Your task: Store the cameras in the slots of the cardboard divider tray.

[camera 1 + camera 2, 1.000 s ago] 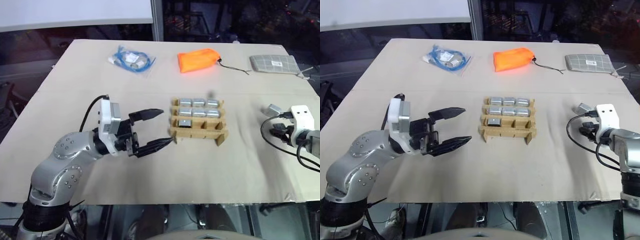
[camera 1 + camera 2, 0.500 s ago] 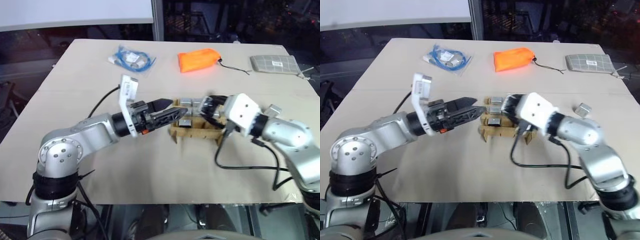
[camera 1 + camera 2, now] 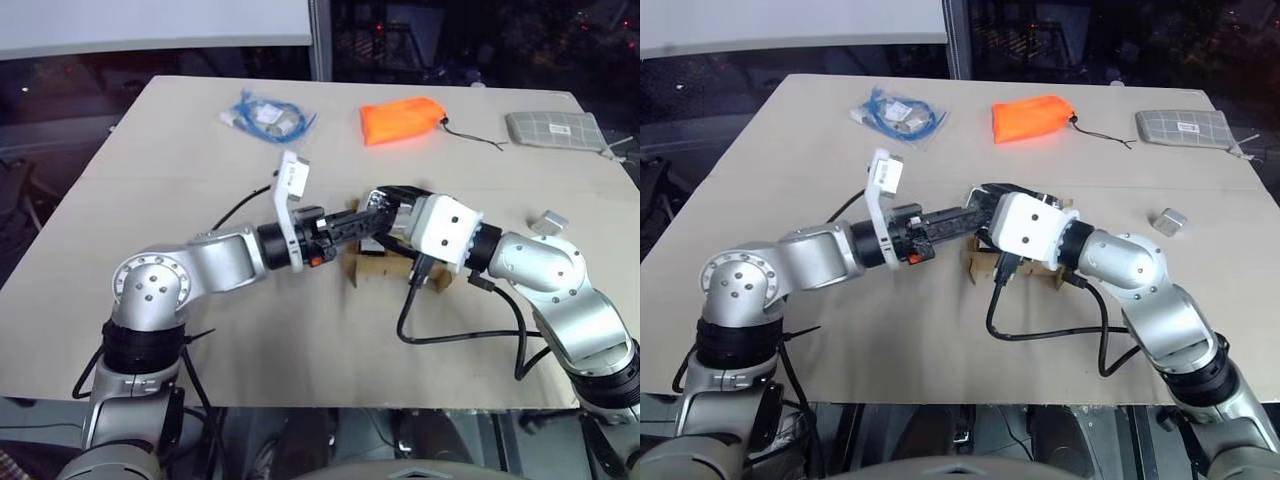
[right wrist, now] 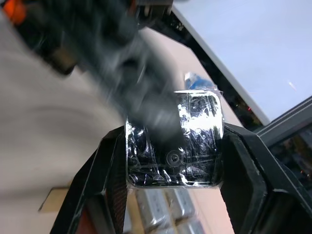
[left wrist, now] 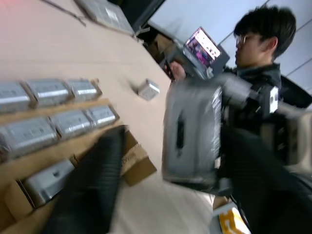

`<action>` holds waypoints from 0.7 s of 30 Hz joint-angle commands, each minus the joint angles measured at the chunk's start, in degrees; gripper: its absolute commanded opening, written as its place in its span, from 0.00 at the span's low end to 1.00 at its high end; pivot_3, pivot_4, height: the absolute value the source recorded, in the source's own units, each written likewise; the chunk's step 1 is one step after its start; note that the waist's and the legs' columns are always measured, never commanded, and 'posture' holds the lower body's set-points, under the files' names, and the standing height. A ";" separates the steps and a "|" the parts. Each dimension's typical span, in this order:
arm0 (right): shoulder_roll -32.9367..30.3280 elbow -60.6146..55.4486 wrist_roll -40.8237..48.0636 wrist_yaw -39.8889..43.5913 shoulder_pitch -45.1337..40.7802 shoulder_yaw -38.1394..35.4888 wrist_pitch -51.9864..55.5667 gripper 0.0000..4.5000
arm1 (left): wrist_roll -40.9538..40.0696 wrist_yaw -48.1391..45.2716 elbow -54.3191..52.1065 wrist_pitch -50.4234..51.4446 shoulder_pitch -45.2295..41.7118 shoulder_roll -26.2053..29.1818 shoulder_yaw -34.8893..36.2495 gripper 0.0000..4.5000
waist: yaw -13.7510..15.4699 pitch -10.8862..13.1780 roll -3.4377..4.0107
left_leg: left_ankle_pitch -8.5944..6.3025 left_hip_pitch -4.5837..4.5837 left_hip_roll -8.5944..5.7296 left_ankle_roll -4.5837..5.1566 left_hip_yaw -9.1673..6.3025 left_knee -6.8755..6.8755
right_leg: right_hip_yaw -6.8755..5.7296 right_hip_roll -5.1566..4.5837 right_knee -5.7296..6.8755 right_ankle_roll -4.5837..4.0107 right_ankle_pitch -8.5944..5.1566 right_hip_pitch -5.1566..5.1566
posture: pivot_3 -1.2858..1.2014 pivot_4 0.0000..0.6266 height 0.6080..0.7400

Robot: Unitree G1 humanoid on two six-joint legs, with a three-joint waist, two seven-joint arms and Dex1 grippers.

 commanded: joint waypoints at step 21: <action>-3.03 -17.16 27.92 2.82 29.28 -38.47 14.19 0.97 | 60.23 -63.80 25.75 -28.57 -19.97 2.46 -24.90 0.17 | 0.42 -0.02 0.03 | -0.13 -0.10 -0.37 0.22 0.18 -0.07 | -0.13 -0.01 -0.13 -0.03 -0.03 0.02 | 0.52 0.24 1.00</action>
